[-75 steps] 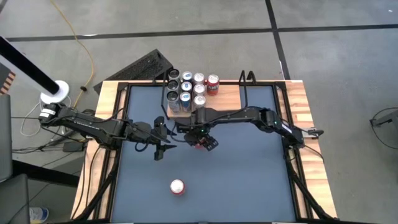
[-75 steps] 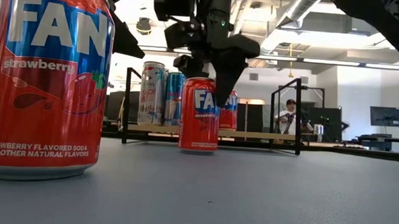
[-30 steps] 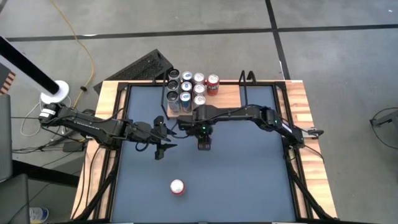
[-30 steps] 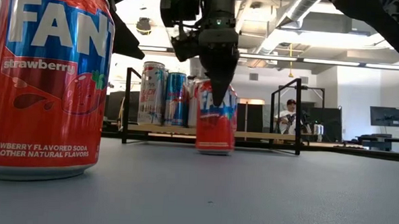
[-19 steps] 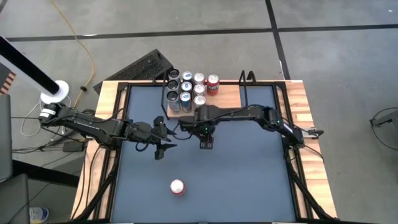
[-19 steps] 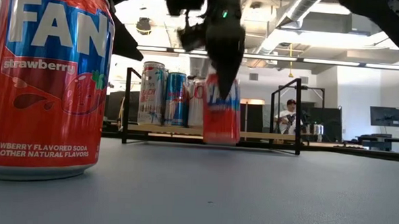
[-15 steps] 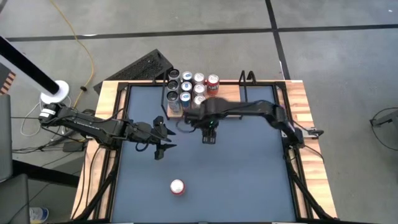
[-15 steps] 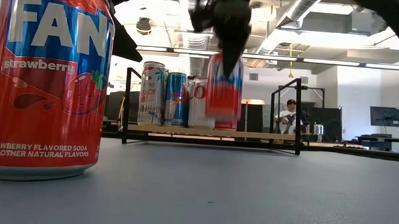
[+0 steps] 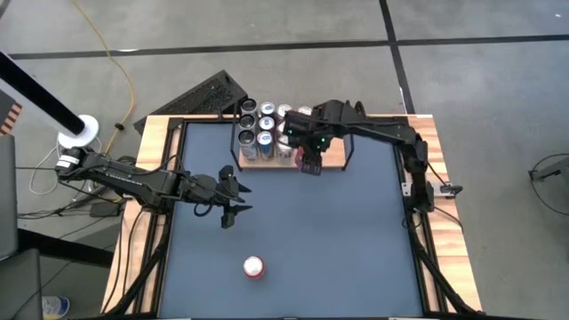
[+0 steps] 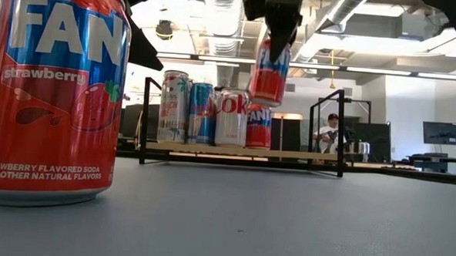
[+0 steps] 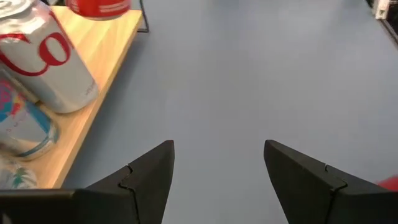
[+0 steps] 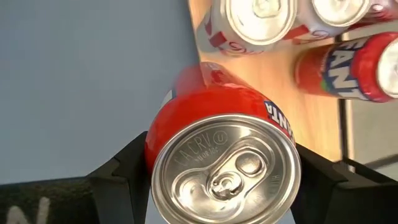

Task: Place canned beverage on shelf
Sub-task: Put the right red soda can aligned with the other red soda can on the shelf

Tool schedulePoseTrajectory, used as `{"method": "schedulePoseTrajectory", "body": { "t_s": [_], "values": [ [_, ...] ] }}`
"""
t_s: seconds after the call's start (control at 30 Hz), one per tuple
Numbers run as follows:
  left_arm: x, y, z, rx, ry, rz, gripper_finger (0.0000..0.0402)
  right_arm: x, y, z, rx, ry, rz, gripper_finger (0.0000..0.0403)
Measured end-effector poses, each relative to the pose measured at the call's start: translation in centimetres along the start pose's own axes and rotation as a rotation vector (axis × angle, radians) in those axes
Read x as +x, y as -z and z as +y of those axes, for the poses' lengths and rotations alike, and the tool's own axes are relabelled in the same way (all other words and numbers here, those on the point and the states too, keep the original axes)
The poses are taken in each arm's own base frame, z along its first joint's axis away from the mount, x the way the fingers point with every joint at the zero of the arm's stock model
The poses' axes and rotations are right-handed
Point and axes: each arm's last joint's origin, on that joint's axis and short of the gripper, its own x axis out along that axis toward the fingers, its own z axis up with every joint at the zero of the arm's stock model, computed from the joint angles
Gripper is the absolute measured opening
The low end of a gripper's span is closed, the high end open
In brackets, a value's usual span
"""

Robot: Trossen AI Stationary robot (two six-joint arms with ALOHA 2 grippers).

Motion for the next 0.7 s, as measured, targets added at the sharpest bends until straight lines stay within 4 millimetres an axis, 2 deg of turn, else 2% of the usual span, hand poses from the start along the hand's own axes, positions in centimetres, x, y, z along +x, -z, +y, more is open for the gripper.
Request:
{"method": "schedulePoseTrajectory", "body": {
  "t_s": [0.23,0.5,0.6,0.7],
  "values": [
    [0.0,0.0,0.1,0.02,-0.021,-0.002,0.0238,0.9,0.1,-2.8,-0.017,-0.009,0.026,0.0266],
    [0.0,0.0,0.1,0.021,-0.022,-0.003,0.0238,4.1,2.1,-5.3,-0.046,-0.015,0.091,0.0266],
    [0.0,0.0,0.1,0.021,-0.022,-0.003,0.0238,5.3,2.4,-5.7,-0.055,-0.011,0.084,0.0266],
    [0.0,-0.1,0.1,0.024,-0.023,-0.008,0.0238,5.5,2.2,-5.8,-0.099,-0.027,0.05,0.0266]
  ]
}}
